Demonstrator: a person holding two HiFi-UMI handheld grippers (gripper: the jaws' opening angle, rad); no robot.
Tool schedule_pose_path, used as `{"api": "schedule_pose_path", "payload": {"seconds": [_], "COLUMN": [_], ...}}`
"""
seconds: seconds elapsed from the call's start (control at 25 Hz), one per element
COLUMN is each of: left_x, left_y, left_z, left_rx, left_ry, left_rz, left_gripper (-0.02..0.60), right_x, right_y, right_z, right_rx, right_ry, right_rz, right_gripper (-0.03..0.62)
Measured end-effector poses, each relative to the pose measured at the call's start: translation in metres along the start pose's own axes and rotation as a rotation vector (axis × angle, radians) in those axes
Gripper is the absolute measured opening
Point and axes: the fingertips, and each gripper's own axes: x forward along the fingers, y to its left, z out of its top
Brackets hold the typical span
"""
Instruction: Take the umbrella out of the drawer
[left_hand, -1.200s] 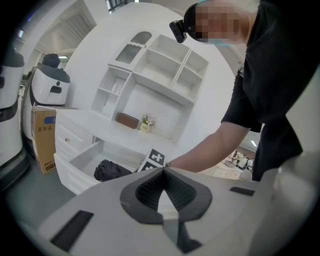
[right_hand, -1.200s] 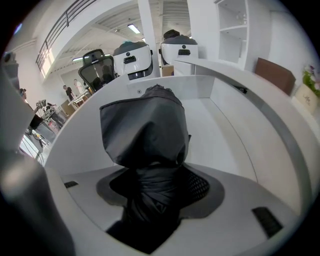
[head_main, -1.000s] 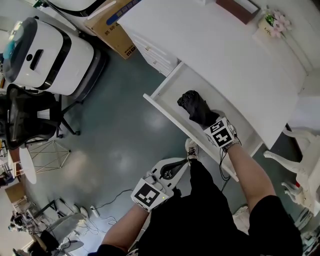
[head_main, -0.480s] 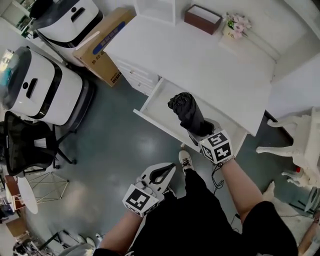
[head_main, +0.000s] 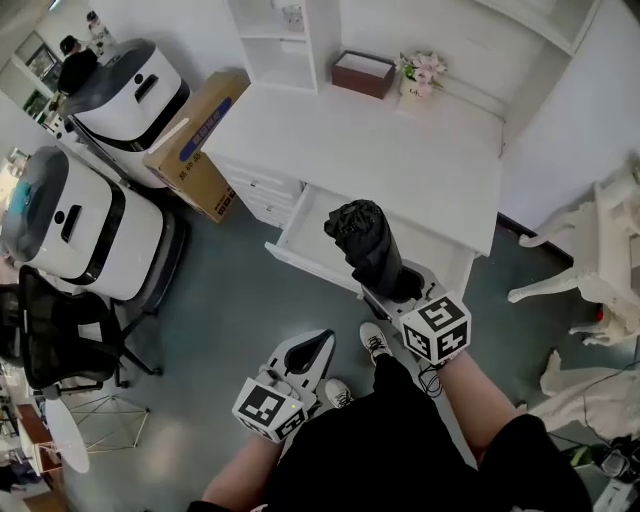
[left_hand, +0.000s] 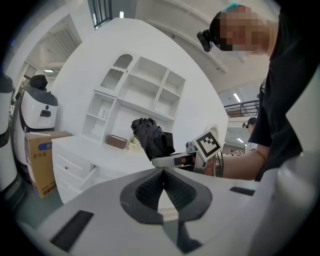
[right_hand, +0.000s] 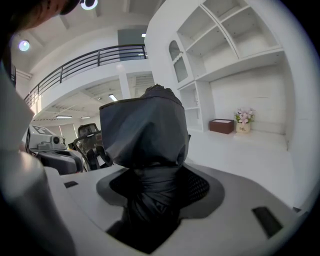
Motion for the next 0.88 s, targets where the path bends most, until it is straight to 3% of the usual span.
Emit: {"api": "schedule_pose_path", "payload": {"seconds": [0.2, 0.4, 0.88], "left_x": [-0.022, -0.046, -0.079], "left_y": [-0.012, -0.021, -0.061], "left_z": [0.009, 0.011, -0.009], "left_rx": [0.021, 0.026, 0.038], "left_ry": [-0.025, -0.05, -0.027], "left_rz": [-0.01, 0.002, -0.023], "left_gripper": [0.003, 0.003, 0.003], "right_x": [-0.03, -0.056, -0.117], "right_y": [0.036, 0.065, 0.119], "right_z": [0.012, 0.011, -0.014], "right_rx": [-0.002, 0.069, 0.178], "right_ry": [-0.072, -0.122, -0.179], "right_rz": [-0.003, -0.007, -0.015], "right_gripper": [0.245, 0.245, 0.245]}}
